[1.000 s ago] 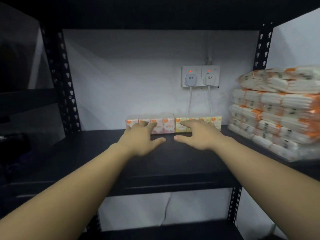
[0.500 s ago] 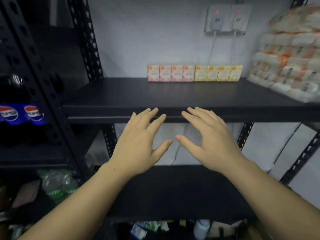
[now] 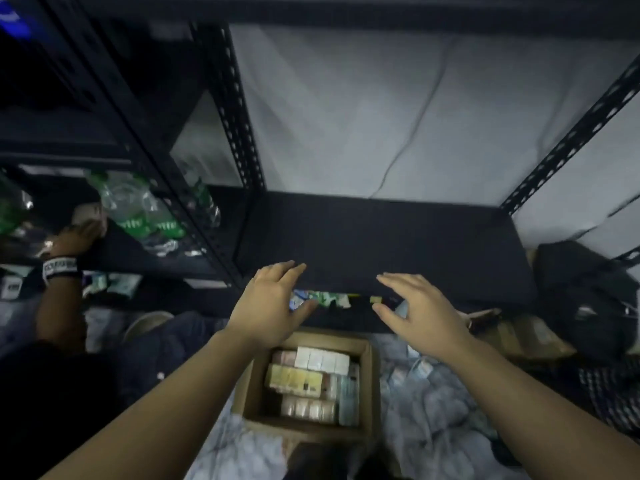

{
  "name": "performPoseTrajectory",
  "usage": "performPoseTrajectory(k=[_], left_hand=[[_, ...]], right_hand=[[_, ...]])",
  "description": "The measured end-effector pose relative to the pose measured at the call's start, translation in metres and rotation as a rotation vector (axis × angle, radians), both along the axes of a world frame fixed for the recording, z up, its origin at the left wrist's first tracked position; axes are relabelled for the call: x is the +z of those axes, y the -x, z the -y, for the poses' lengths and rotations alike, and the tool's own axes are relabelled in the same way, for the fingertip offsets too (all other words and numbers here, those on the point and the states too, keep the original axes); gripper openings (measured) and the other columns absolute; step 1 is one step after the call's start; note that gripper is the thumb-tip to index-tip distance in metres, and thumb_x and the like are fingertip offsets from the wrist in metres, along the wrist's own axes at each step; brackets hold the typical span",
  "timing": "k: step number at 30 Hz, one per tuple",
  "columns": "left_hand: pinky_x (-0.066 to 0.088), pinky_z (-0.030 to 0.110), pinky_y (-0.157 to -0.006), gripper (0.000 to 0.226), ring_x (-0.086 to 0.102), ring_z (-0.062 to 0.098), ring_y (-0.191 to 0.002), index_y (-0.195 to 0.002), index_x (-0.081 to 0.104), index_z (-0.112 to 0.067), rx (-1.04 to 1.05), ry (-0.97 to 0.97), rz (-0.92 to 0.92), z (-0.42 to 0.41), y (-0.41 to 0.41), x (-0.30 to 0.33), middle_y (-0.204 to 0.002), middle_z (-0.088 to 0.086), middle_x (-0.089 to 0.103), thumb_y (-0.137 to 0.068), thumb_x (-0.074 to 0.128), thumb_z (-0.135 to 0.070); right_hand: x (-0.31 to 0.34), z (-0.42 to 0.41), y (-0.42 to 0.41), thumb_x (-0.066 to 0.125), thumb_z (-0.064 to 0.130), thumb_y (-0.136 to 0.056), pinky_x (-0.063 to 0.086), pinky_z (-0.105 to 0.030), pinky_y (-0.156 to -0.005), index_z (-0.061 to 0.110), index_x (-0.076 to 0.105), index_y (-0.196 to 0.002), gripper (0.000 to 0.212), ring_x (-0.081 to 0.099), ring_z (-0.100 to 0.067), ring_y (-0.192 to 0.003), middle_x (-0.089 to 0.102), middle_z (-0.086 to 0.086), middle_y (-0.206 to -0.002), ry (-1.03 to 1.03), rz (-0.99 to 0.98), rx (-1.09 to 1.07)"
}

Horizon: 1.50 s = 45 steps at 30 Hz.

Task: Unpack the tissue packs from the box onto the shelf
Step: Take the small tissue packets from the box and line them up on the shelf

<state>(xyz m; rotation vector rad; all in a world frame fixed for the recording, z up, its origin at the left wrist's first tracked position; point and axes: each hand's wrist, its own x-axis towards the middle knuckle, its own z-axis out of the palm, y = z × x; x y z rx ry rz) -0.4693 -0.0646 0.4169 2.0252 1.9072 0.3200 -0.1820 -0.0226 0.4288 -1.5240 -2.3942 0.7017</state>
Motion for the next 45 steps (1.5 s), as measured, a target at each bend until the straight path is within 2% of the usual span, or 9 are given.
performPoseTrajectory(k=[8,16,18,24,29,32,37,42,45], left_hand=[[0.041,0.045,-0.112,0.069,0.047,0.034,-0.135,-0.151,0.049,-0.019,0.071,0.258,0.036,0.033,0.003,-0.163,-0.146,0.008,0.054,-0.093,0.067,-0.05],[0.042,0.04,-0.103,0.072,0.05,0.032,-0.13,-0.148,0.049,-0.021,0.142,0.485,0.096,0.053,0.026,-0.356,-0.14,0.007,0.054,-0.086,0.077,-0.046],[0.043,0.039,-0.105,0.073,0.049,0.03,-0.132,-0.147,0.051,-0.024,0.144,0.519,0.121,0.055,0.035,-0.406,-0.139,0.008,0.056,-0.084,0.078,-0.047],[0.043,0.035,-0.103,0.075,0.054,0.029,-0.128,-0.137,0.059,-0.023,0.096,0.54,0.176,0.058,0.052,-0.543,-0.131,0.006,0.063,-0.071,0.092,-0.037],[0.03,0.048,-0.118,0.094,0.037,0.032,-0.142,-0.149,0.042,-0.034,0.024,0.588,0.051,0.052,0.054,-0.623,-0.151,0.0,0.046,-0.069,0.092,-0.041],[0.022,0.051,-0.123,0.096,0.038,0.031,-0.142,-0.147,0.035,-0.035,-0.003,0.571,-0.044,0.047,0.049,-0.645,-0.15,0.002,0.048,-0.069,0.089,-0.039],[0.021,0.051,-0.125,0.086,0.045,0.031,-0.135,-0.145,0.041,-0.031,-0.03,0.487,-0.091,0.048,0.049,-0.648,-0.142,0.004,0.056,-0.07,0.083,-0.035],[0.043,0.044,-0.1,0.081,0.056,0.036,-0.109,-0.132,0.061,-0.022,-0.102,0.436,-0.062,0.06,0.05,-0.574,-0.122,0.007,0.066,-0.056,0.085,-0.039],[0.045,0.041,-0.096,0.086,0.06,0.032,-0.107,-0.136,0.065,-0.028,-0.11,0.389,-0.006,0.071,0.049,-0.507,-0.121,0.003,0.068,-0.055,0.087,-0.044]], right_hand=[[-0.156,0.012,0.008,0.064,0.045,-0.1,0.044,-0.034,-0.105,0.021,0.057,-0.147,0.053,0.054,-0.021,-0.132,0.061,0.0,-0.143,0.275,0.096,0.092],[-0.353,0.019,0.043,0.063,0.06,-0.094,0.052,-0.035,-0.086,0.025,0.064,-0.139,0.056,0.07,-0.023,-0.098,0.075,-0.003,-0.113,0.441,0.145,0.03],[-0.409,0.02,0.052,0.063,0.063,-0.09,0.053,-0.044,-0.093,0.025,0.066,-0.136,0.06,0.07,-0.026,-0.102,0.075,-0.004,-0.113,0.452,0.149,0.008],[-0.557,0.02,0.074,0.076,0.051,-0.086,0.048,-0.045,-0.105,0.021,0.055,-0.145,0.07,0.053,-0.03,-0.132,0.062,-0.007,-0.141,0.42,0.238,-0.034],[-0.636,0.016,0.08,0.084,0.045,-0.078,0.04,-0.051,-0.112,0.018,0.04,-0.154,0.093,0.045,-0.033,-0.138,0.052,-0.009,-0.151,0.277,0.351,0.001],[-0.661,0.016,0.082,0.087,0.041,-0.074,0.036,-0.051,-0.111,0.017,0.037,-0.155,0.098,0.045,-0.033,-0.134,0.05,-0.01,-0.148,0.213,0.438,0.028],[-0.664,0.015,0.092,0.085,0.044,-0.074,0.043,-0.042,-0.083,0.02,0.061,-0.114,0.052,0.047,-0.03,-0.108,0.052,-0.009,-0.121,0.169,0.488,0.024],[-0.588,0.017,0.079,0.085,0.048,-0.066,0.052,-0.041,-0.078,0.023,0.06,-0.119,0.064,0.053,-0.028,-0.108,0.044,-0.004,-0.12,0.346,0.39,-0.059],[-0.524,0.021,0.062,0.084,0.045,-0.069,0.054,-0.041,-0.08,0.025,0.06,-0.126,0.065,0.061,-0.03,-0.107,0.059,-0.004,-0.12,0.399,0.281,-0.101]])
